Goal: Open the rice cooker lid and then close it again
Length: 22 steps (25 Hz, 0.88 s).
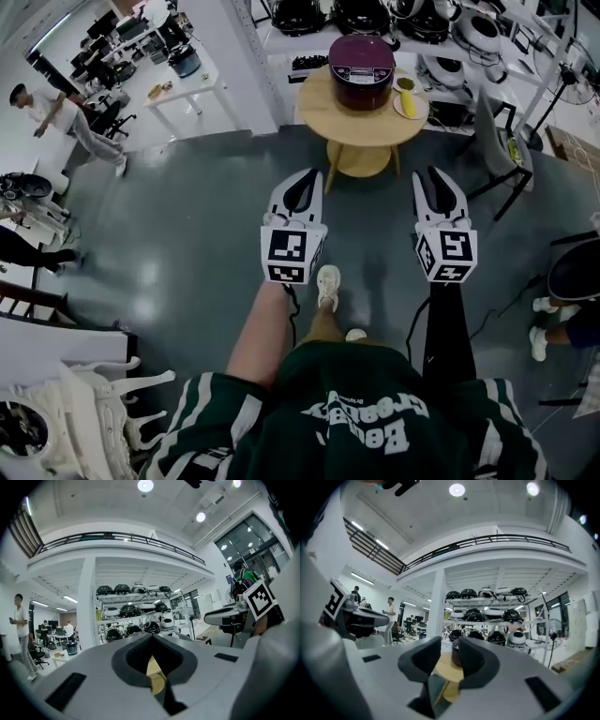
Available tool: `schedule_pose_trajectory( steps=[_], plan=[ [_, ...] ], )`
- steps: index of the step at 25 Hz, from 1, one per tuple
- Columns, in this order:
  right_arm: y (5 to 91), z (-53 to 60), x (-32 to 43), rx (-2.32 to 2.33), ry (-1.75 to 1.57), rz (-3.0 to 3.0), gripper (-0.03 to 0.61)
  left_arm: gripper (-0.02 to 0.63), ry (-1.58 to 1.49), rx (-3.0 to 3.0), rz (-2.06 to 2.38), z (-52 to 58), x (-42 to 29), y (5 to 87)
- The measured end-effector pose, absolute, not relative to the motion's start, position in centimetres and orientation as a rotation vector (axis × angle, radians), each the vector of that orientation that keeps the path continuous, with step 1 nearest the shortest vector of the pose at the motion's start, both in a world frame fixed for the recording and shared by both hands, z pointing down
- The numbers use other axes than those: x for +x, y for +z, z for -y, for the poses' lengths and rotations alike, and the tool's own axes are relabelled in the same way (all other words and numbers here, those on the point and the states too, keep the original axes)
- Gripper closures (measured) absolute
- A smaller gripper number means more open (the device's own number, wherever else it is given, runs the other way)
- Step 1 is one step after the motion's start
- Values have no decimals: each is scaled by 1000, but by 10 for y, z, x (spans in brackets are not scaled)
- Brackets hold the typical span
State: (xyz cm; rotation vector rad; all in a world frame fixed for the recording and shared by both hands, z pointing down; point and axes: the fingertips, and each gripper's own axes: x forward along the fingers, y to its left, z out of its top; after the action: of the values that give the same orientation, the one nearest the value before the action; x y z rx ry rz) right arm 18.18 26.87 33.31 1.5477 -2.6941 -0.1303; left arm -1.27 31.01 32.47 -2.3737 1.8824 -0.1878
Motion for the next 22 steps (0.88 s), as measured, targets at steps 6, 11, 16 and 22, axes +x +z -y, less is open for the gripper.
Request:
schedule_pose_trajectory(
  steps=[6,11,16,22],
  plan=[
    [342,-207,158,1547,-124,2659,443,612,-166,-2403,-1854,-238,-36,328],
    [338,-146,132,1566,-129,2633,442,612,-159,-2443,-1835,-176,-60,331],
    [331,-95,98,1557,-143,2616,442,612,-162,-2456,-1803,-120,-88,328],
    [329,-44,68,1588,-158,2584,442,612,-152,-2487,-1762,-65,-117,328]
  ],
)
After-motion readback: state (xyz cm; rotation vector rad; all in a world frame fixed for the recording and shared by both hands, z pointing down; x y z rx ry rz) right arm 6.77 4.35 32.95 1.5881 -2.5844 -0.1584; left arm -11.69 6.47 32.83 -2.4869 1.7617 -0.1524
